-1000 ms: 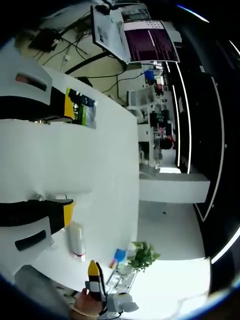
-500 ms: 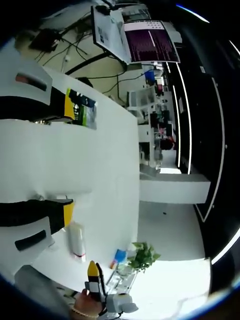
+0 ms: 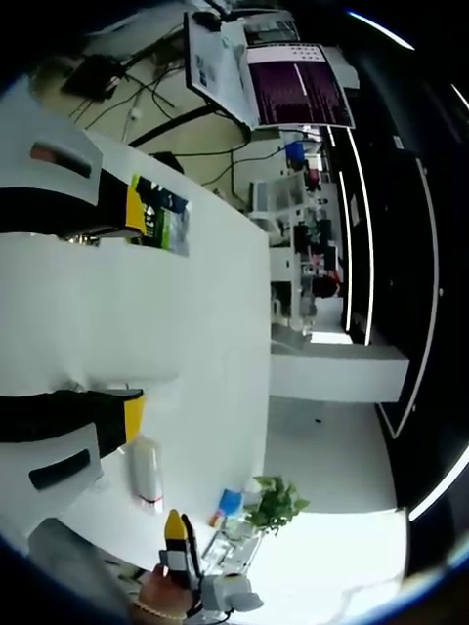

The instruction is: Arrange the skincare products in the storage area until every visible bottle or jar stands upright without overlapping.

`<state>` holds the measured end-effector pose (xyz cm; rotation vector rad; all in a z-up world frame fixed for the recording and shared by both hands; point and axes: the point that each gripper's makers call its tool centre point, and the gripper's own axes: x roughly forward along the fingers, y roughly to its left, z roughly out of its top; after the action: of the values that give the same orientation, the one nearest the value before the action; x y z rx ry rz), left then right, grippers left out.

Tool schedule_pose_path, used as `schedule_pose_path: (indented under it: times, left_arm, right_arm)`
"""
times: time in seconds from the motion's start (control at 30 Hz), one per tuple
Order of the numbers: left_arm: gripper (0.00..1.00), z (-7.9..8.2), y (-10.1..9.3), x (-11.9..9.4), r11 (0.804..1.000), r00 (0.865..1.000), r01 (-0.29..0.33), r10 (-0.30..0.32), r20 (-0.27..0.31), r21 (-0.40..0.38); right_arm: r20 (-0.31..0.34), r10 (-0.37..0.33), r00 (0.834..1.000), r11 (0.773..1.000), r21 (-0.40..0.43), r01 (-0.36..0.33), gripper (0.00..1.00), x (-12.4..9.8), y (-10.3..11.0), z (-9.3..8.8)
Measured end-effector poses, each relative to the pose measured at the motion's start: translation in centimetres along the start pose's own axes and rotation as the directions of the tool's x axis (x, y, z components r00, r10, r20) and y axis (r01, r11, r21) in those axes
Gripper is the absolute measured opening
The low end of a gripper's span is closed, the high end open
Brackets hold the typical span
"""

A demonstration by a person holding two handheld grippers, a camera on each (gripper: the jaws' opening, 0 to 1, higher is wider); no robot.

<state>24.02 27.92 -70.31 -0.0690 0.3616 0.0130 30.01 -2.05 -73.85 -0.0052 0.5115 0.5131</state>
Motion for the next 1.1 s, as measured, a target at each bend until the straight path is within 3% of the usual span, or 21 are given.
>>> schedule_pose_path:
  times: [1.1]
  left_arm:
    - [0.59,-0.1,0.2,0.0,1.000,1.000,-0.005,0.005,0.000,-0.010]
  right_arm:
    - [0.064,-0.046,0.997,0.997,0.065,0.042,0.36,-0.7,-1.7,1.1]
